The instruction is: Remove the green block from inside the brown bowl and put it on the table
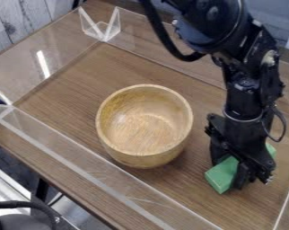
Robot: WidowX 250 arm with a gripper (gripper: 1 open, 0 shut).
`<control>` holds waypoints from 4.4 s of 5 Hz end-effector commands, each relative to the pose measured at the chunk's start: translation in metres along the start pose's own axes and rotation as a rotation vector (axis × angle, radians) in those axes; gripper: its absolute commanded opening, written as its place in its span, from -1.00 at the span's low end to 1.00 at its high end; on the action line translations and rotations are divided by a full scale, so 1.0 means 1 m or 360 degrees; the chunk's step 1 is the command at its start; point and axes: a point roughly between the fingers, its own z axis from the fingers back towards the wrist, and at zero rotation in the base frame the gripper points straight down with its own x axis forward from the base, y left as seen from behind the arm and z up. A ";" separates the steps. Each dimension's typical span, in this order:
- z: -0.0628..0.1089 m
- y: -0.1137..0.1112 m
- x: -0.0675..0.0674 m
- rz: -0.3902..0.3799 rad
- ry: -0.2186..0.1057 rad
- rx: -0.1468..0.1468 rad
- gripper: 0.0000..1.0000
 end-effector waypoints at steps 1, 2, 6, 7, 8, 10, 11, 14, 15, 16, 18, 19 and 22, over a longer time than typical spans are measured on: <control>0.005 0.005 0.000 0.0053 -0.0050 0.0012 -1.00; 0.005 0.003 -0.003 0.0072 -0.0040 -0.0003 1.00; 0.103 0.000 0.008 0.0093 -0.0195 0.0244 1.00; 0.122 0.010 0.016 0.0175 -0.0220 0.0300 1.00; 0.107 0.010 0.022 0.0172 -0.0182 0.0297 1.00; 0.075 -0.017 0.031 0.0279 -0.0128 0.0165 1.00; 0.068 -0.028 0.035 0.0183 -0.0141 0.0169 1.00; 0.047 -0.036 0.061 0.0034 -0.0096 0.0318 1.00; 0.042 -0.036 0.068 0.0009 -0.0080 0.0382 1.00; 0.032 -0.037 0.072 -0.0025 -0.0019 0.0384 1.00; 0.009 -0.033 0.075 -0.0024 0.0048 0.0361 -1.00; 0.009 -0.030 0.068 0.0008 0.0003 0.0345 -1.00; 0.028 -0.024 0.054 0.0066 -0.0066 0.0331 -1.00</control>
